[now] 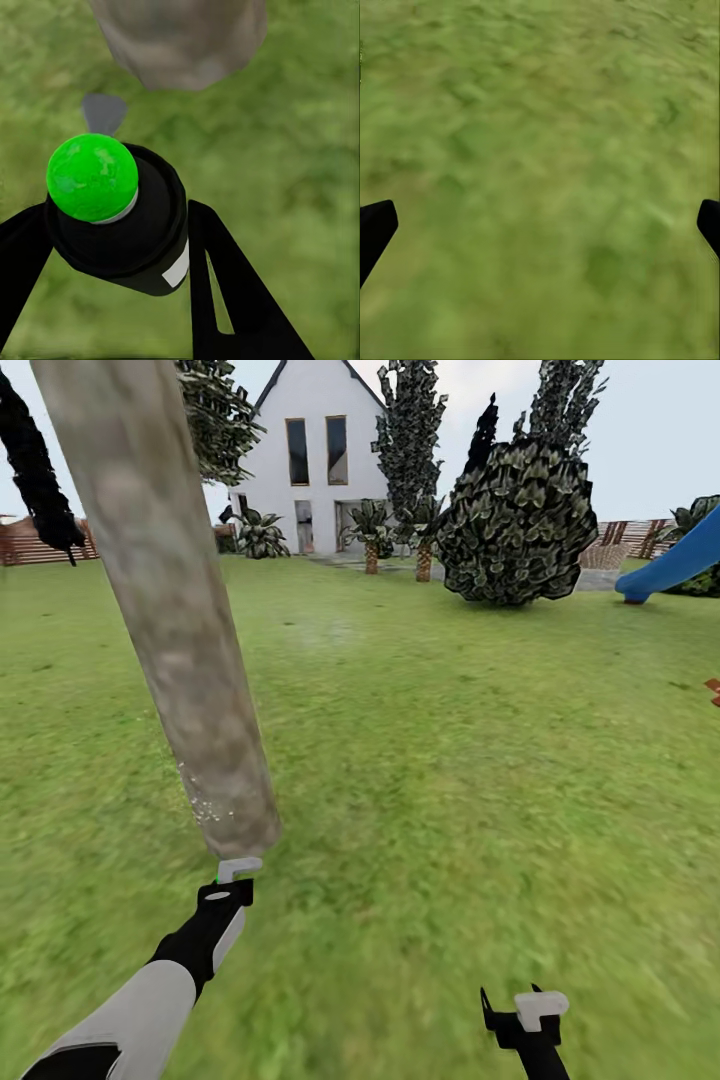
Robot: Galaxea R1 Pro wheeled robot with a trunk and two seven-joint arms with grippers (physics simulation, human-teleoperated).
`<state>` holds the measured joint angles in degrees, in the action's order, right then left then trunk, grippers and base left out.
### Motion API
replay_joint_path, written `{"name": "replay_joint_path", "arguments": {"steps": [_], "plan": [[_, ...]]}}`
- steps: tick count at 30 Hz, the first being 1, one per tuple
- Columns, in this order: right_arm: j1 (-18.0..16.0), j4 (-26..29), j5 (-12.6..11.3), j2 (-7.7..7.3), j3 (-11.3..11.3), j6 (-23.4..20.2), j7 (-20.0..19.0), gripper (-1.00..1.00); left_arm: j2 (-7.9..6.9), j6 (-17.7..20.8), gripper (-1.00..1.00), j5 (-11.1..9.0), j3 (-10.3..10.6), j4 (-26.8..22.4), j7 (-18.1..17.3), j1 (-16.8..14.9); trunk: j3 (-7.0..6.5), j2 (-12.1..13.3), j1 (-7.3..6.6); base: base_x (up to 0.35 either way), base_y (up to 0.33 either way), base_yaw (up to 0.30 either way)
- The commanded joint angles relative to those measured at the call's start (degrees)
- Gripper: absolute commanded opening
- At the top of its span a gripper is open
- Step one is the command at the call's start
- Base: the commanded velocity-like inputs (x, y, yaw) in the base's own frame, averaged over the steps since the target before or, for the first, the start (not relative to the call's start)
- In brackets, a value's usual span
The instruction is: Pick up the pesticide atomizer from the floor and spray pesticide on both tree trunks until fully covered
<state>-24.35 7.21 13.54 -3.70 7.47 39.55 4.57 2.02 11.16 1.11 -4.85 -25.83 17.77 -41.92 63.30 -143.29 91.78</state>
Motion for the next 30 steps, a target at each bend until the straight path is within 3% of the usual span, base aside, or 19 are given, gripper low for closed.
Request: {"name": "replay_joint_path", "arguments": {"steps": [1, 26, 30], "plan": [[0.0, 0.0, 0.0, 0.0, 0.0, 0.0, -0.01, 1.0, 0.0, 0.0, -1.0, 0.03, 0.01, -0.01, -0.02, 0.0, 0.0, 0.0, 0.0, 0.095, -0.267, 0.276], [0.0, 0.0, 0.0, 0.0, 0.0, 0.0, -0.02, 1.0, 0.0, 0.0, -1.0, 0.03, 0.0, -0.01, -0.02, 0.0, 0.0, 0.0, 0.0, 0.095, -0.267, 0.277], [0.0, 0.0, 0.0, -0.01, 0.0, 0.0, 0.0, 1.0, 0.13, 0.0, -1.0, 0.03, 0.0, -0.01, -0.02, 0.0, 0.0, 0.0, 0.0, 0.033, -0.271, 0.093]]}}
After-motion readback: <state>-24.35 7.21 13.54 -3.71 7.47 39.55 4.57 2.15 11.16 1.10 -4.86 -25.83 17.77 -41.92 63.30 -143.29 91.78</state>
